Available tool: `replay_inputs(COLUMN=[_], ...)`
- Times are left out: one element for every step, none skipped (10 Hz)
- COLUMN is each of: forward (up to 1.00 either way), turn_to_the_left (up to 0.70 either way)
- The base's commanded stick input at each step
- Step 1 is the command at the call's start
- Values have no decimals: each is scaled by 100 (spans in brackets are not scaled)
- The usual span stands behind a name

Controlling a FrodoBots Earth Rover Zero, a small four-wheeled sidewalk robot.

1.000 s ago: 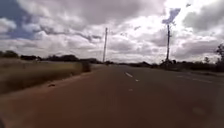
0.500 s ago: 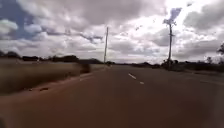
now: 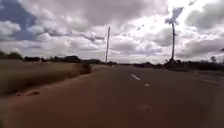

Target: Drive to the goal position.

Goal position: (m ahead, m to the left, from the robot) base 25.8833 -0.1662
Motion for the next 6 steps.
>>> replay_inputs(forward=[85, 85, 85, 85, 85, 85], turn_to_the_left=[0, 0, 0, 0, 0, 0])
